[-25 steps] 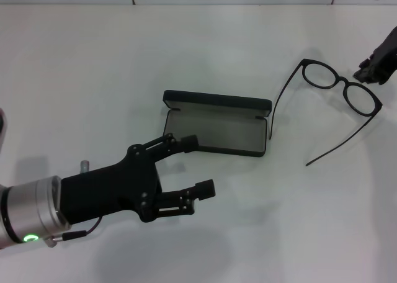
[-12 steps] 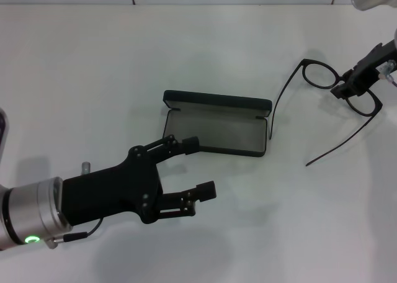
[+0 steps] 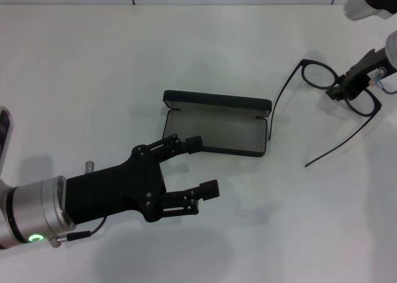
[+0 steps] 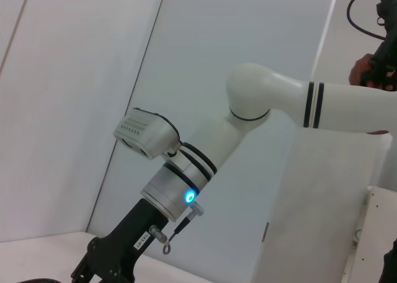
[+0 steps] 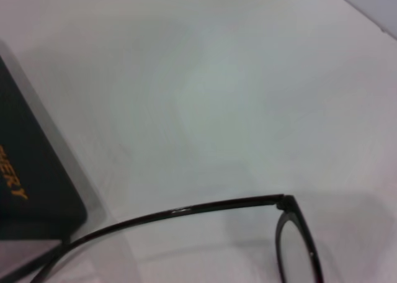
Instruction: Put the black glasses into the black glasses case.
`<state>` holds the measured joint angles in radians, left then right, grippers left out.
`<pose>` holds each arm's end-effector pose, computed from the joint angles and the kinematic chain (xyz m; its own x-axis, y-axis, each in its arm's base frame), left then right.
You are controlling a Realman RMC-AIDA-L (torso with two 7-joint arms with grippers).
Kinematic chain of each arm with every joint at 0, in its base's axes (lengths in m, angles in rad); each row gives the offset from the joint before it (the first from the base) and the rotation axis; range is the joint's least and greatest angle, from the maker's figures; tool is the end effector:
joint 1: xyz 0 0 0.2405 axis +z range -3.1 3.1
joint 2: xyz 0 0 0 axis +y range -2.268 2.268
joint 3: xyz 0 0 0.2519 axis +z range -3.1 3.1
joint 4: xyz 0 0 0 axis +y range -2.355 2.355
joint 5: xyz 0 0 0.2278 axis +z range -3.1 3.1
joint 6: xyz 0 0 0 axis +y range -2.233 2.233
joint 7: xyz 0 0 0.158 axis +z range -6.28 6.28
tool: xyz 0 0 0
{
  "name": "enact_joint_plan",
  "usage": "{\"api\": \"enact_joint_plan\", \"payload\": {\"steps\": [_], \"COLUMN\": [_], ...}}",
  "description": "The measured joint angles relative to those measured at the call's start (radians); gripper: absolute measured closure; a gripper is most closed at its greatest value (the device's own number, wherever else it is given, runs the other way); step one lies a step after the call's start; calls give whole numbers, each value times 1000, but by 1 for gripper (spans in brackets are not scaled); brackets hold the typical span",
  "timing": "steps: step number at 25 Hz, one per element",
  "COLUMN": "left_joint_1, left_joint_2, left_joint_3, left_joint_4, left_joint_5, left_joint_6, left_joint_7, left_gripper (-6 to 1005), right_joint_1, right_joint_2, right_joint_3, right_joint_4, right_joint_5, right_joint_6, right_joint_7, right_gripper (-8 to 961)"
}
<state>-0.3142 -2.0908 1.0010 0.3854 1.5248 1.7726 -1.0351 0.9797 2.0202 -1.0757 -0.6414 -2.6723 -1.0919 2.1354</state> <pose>-0.2680 0.2459 -0.0490 0.5707 0.2686 0.7760 0.3955 -0.9181 0.0269 0.1973 0.4739 -0.0223 0.8516 -0.4886 0.1896 -0.3388 -0.7892 -0.5122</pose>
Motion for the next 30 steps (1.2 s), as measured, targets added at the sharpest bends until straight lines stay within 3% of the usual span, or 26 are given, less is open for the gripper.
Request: {"api": "enact_joint_plan", "payload": {"steps": [12, 18, 24, 30], "left_joint_1": [0, 0, 0, -1], "left_joint_2": [0, 0, 0, 0], "left_joint_3": [-3, -4, -4, -4], "left_joint_4": [-9, -11, -11, -11], "left_joint_5": [0, 0, 0, -10], "left_joint_6": [-3, -3, -2, 11], "left_joint_7": [8, 9, 9, 9], "left_gripper": [105, 105, 104, 105], "right_joint_1": [11, 11, 7, -45], "right_joint_2": [0, 1, -5, -15], "right_joint_3": [-1, -1, 6, 10], "right_joint_4": [32, 37, 8, -121], "right_joint_5": [24, 36, 36, 36], "right_joint_6": [49, 51, 32, -69], "right_joint_7": [-25, -42, -43, -45], "right_gripper": [715, 833, 835, 836]}}
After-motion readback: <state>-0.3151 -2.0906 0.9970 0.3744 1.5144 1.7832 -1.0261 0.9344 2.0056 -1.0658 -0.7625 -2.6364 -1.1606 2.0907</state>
